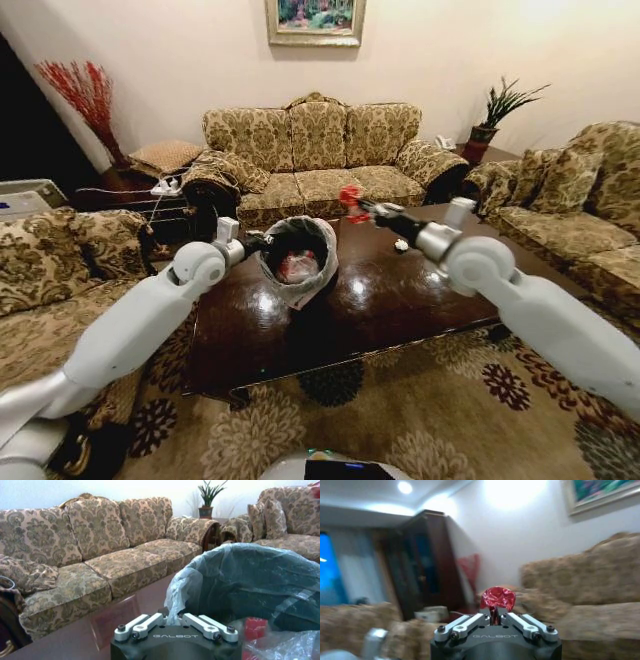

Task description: Move to the front of the table and place the trash on the table into the trash bin.

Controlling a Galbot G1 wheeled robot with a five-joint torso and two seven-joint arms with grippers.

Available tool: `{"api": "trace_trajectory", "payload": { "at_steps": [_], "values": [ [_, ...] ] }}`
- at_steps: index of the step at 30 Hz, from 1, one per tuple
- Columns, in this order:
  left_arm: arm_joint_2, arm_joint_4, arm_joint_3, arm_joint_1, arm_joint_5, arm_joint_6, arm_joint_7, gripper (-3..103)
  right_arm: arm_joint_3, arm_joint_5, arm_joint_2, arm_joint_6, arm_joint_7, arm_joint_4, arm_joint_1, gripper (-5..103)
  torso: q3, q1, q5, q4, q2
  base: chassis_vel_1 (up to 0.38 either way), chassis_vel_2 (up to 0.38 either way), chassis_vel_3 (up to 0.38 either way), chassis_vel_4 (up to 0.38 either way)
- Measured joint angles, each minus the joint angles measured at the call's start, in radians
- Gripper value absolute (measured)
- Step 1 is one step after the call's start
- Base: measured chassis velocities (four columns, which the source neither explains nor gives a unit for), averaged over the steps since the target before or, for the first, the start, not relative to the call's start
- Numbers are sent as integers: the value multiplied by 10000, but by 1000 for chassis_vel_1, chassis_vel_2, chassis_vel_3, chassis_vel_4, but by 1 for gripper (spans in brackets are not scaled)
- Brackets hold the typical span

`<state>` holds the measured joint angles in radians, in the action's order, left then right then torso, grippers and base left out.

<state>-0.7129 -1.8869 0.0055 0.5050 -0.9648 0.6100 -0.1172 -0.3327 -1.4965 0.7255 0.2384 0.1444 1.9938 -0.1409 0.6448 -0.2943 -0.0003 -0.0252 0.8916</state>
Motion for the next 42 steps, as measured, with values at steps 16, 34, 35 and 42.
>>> {"api": "trace_trajectory", "payload": {
  "at_steps": [16,34,35,42],
  "values": [
    [264,-87,-345,183,-202,10,-35,3,-1886,651,828,288,307,-10,248,3,0,1,3,6,0,0,0,0,0],
    [361,-164,-352,148,-301,8,-5,3,-1384,1995,658,333,367,-86,-117,52,0,2,3,6,1,0,0,0,0],
    [361,-164,-352,148,-301,8,-5,3,-1384,1995,658,333,367,-86,-117,52,0,2,3,6,1,0,0,0,0],
    [334,219,-471,252,-128,-106,27,3,421,2683,-111,508,969,393,-922,80,0,2,3,5,2,0,0,0,0]
  ]
}}
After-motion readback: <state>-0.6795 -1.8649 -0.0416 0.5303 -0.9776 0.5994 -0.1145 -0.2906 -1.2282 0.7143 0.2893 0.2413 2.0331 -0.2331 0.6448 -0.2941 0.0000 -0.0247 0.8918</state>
